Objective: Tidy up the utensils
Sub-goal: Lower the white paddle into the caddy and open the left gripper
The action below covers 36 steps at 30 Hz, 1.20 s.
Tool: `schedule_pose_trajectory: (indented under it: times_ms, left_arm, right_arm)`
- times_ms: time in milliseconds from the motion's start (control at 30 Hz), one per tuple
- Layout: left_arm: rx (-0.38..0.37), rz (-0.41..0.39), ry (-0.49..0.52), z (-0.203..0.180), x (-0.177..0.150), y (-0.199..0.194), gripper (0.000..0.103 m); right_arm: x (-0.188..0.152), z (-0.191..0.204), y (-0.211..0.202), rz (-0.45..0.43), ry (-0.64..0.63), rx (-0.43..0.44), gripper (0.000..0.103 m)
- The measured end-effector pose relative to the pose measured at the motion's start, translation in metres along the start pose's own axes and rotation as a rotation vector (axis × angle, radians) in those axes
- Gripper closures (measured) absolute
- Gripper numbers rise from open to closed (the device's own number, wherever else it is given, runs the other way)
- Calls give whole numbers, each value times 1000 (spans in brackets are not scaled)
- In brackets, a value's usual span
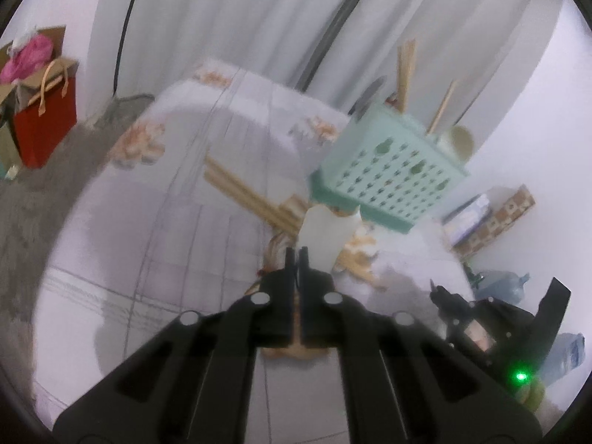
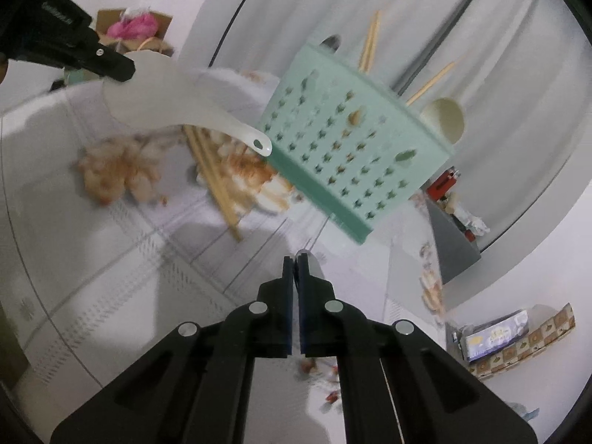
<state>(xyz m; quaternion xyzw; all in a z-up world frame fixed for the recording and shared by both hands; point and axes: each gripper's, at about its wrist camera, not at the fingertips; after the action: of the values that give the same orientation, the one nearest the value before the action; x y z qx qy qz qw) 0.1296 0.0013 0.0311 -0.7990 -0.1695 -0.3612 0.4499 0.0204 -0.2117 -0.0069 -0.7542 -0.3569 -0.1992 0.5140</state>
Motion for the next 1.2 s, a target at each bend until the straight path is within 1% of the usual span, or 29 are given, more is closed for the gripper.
schedule_pose_trajectory:
  times_ms: [167,267,333,467,533,600,667,800,867,933,1000,1033,1133,1200]
  left_arm:
    - [-16,-103,41,-9,24,-36,103]
    - [-19,-182,86,-19,49,-57,103]
    - [-6,-208,124,-26,63,-63,103]
    - [58,-207,210,-41,85,-62,103]
    - [106,-203,287,-52,94,-59,103]
    - [152,-185,364,-64,102,-52,103]
    - [177,-152,432,-72,107,-44,103]
    - [268,-41,645,-96,123,-15,103]
    - [326,6,747,-108,132,0,103]
    - [353,54,827,-120,141,12,103]
    - [344,122,888,-129,150,24,103]
    - [321,164,908,-134,156,30,103]
    - [260,249,922,-141,174,43,103]
    - [235,284,926,-145,183,50,103]
  right_arm:
    - [8,-7,-10,-38,37,6,101]
    - [9,-8,-15,-54,50,15,101]
    - [8,-9,-15,-63,56,19,101]
    - [7,-11,-16,-78,76,25,101]
    - [6,-14,-18,-86,91,28,101]
    - [6,-17,-18,-90,105,34,101]
    - [5,-19,-17,-93,114,37,101]
    - [5,-23,-16,-105,126,43,101]
    - [4,-25,-17,-109,134,47,101]
    - [3,-26,-16,-112,140,47,101]
    - [2,-26,-15,-112,146,50,101]
    - [1,-26,-15,-112,148,53,101]
    - [1,-27,-15,-116,151,55,101]
    - [1,-29,-15,-115,153,55,101]
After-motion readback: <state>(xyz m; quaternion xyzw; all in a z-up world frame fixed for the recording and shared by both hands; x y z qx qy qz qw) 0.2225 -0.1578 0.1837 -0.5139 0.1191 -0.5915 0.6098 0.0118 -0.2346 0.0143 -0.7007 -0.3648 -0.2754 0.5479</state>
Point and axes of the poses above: each gripper's, at about its wrist camera, not at the fingertips, and y roughly the way its jaws point, z to its left, x to its top, and after that the axes turned 9 degrees about y, right-handed
